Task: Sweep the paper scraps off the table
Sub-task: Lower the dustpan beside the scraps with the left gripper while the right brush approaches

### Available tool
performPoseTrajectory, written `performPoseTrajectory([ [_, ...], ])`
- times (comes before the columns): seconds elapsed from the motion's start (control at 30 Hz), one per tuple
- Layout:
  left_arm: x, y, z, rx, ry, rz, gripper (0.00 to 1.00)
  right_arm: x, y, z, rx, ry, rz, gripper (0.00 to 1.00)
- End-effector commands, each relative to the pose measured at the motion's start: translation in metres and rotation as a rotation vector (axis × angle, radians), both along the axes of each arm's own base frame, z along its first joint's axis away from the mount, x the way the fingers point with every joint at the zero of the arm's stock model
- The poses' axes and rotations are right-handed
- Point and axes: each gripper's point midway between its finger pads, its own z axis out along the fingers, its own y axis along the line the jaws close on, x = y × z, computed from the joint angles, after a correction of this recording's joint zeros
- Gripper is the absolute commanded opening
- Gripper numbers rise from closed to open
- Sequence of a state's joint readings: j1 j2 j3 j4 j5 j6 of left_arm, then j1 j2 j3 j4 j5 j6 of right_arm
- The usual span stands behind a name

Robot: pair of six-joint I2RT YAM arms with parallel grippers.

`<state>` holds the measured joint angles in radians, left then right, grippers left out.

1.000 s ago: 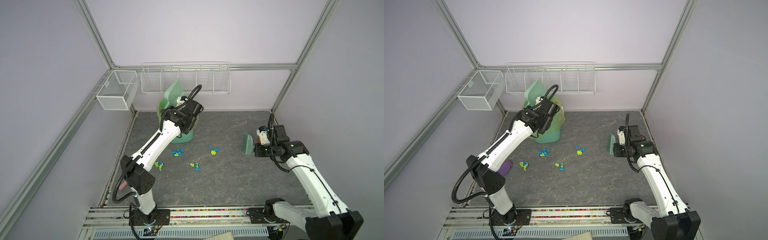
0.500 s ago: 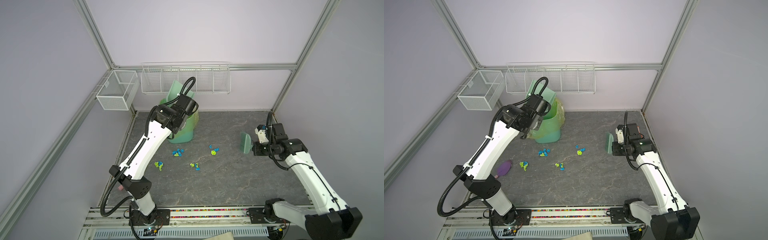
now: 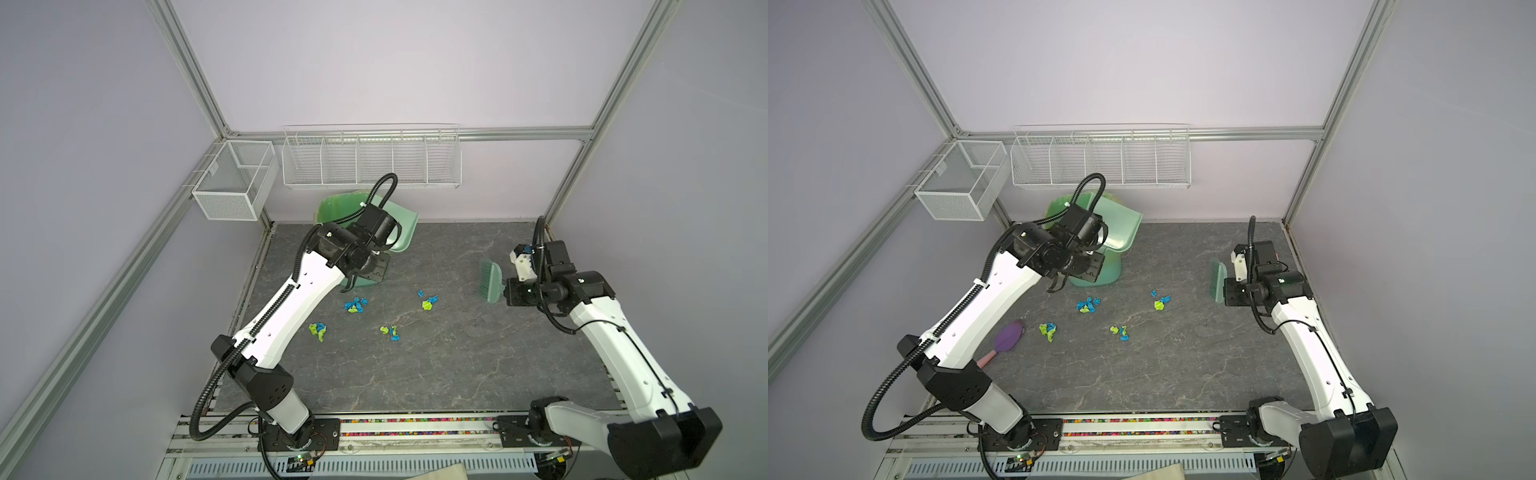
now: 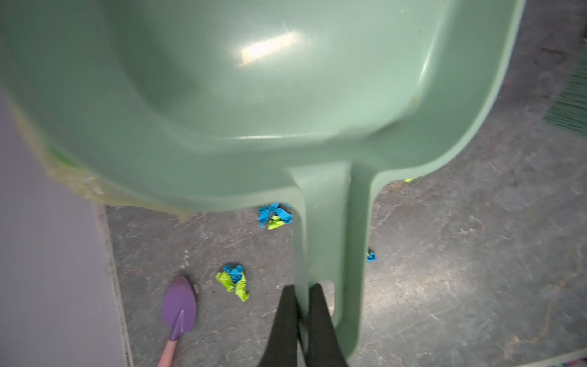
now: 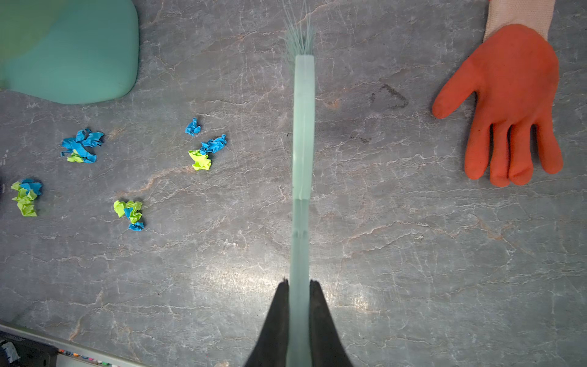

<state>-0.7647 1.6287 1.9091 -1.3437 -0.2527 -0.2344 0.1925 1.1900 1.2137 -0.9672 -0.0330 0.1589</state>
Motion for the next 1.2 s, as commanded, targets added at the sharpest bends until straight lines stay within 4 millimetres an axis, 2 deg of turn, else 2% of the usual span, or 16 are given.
performPoseTrajectory([
  [0.0,-0.025,-0.043,-0.009,-0.109,0.067,-0.065,0.00,0.000,-0.003,0.006,-0.032,-0.002,0.009,0.07],
  [0.07,-0.038,-0.061,-0.023,-0.127,0.119,-0.097,0.00,0.001,-0.004,0.007,-0.042,-0.003,0.013,0.07],
  [0.17,-0.053,-0.073,-0.047,-0.131,0.201,-0.106,0.00,0.002,-0.005,0.007,-0.053,0.000,0.017,0.07],
  [0.37,-0.075,-0.068,-0.084,-0.118,0.284,-0.073,0.00,0.004,-0.005,0.007,-0.073,0.015,0.040,0.07],
  [0.57,-0.097,-0.056,-0.125,-0.138,0.384,0.009,0.00,0.016,-0.005,0.005,-0.109,0.032,0.064,0.07],
  [0.67,-0.104,-0.050,-0.140,-0.129,0.415,0.041,0.00,0.026,-0.017,0.002,-0.183,0.044,0.026,0.07],
  [0.8,-0.108,-0.051,-0.149,-0.127,0.448,0.051,0.00,0.036,-0.004,-0.001,-0.212,0.043,0.087,0.07],
  [0.93,-0.118,-0.060,-0.159,-0.184,0.505,0.041,0.00,0.040,0.013,-0.003,-0.211,0.037,0.156,0.07],
  [1.17,-0.129,-0.050,-0.184,-0.149,0.551,0.054,0.00,0.046,0.044,-0.004,-0.185,0.024,0.248,0.07],
])
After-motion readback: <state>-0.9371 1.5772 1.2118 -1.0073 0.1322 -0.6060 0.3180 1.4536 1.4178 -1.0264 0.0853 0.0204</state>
